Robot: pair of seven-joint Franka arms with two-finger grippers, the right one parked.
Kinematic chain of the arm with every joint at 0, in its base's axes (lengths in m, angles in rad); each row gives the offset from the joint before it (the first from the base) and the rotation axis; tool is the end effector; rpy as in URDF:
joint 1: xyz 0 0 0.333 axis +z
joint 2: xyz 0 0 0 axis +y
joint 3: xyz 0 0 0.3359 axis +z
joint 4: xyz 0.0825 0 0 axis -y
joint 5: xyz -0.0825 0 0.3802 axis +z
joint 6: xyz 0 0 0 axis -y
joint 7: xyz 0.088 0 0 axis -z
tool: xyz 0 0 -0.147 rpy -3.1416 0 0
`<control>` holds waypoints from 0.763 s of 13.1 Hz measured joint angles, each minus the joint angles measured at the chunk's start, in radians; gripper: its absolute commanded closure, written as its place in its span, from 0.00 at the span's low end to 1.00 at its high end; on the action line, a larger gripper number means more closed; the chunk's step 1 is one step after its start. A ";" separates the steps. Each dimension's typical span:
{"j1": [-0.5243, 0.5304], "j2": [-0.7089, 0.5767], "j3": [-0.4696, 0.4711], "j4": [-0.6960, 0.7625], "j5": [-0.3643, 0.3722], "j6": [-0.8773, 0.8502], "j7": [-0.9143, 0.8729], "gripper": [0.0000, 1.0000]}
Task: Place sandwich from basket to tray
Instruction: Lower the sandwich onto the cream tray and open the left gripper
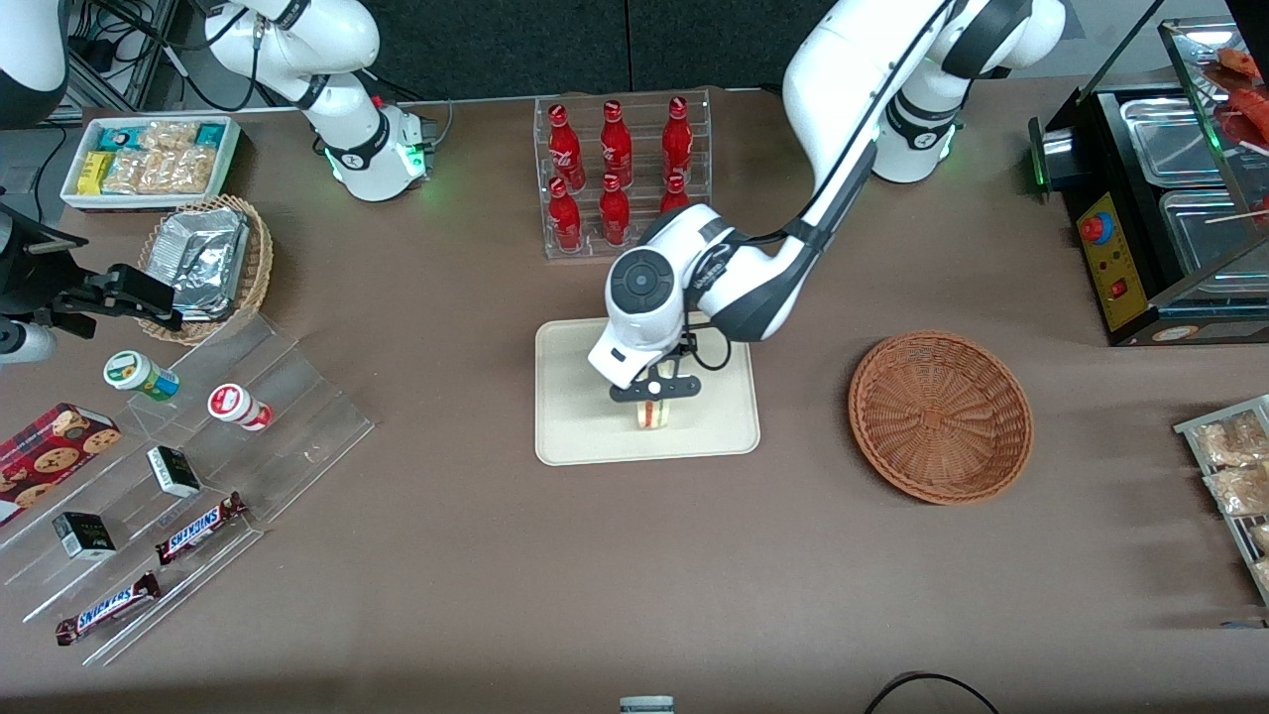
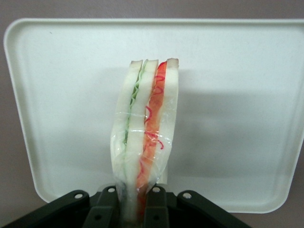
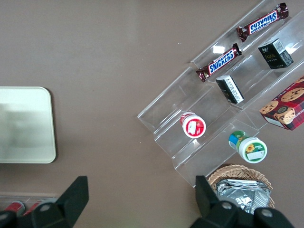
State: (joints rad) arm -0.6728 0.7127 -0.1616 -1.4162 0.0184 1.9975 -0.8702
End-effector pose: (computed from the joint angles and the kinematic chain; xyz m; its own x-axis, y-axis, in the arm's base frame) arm 0.4967 -0.5169 0.2495 0.9871 0.0614 -0.1479 0.0566 -0.9977 -0.0364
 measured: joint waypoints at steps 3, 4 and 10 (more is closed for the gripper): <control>-0.005 0.037 0.000 0.013 0.000 0.000 0.003 1.00; -0.005 0.045 0.000 0.015 0.000 0.000 0.003 1.00; -0.005 0.062 0.000 0.019 0.000 0.001 -0.002 0.00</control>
State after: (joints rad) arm -0.6776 0.7748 -0.1616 -1.3972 0.0185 1.9982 -0.8719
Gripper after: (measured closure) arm 0.828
